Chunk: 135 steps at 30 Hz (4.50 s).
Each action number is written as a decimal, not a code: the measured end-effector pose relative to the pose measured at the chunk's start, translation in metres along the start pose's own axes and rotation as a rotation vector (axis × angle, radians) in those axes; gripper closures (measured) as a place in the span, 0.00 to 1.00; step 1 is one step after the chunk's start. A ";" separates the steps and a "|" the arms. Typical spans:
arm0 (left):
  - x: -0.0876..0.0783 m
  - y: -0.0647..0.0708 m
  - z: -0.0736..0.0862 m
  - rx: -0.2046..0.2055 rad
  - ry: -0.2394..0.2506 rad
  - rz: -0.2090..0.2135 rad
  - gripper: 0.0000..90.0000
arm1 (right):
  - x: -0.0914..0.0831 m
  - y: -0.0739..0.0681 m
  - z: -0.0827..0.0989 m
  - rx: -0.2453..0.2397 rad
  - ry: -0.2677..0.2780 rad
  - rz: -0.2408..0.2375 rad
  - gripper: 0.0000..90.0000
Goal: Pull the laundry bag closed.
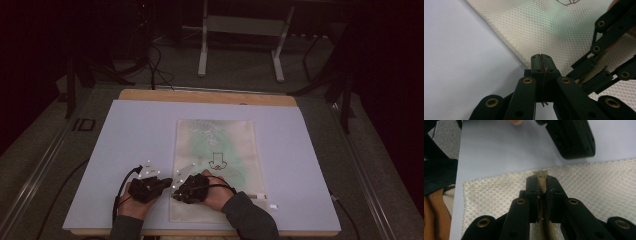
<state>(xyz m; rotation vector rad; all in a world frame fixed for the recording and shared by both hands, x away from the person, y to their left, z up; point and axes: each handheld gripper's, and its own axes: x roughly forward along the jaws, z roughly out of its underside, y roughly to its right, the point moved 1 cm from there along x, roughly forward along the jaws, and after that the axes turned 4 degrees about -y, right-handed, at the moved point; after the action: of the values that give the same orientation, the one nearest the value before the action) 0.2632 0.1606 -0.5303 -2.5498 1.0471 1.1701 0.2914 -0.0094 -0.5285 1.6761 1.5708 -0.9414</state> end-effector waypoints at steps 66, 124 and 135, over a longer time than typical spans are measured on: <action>0.013 0.012 -0.001 0.052 -0.117 -0.021 1.00 | -0.016 0.000 0.018 -0.039 -0.053 0.027 0.92; 0.013 0.011 0.000 0.040 -0.102 -0.010 0.99 | -0.039 -0.004 0.039 -0.088 -0.143 0.066 0.92; 0.013 0.011 0.001 0.044 -0.102 -0.011 0.99 | -0.043 -0.005 0.043 -0.093 -0.154 0.074 0.92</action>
<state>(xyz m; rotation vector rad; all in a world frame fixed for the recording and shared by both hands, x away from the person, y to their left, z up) 0.2617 0.1458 -0.5383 -2.4312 1.0228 1.2462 0.2824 -0.0685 -0.5152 1.5489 1.4198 -0.9226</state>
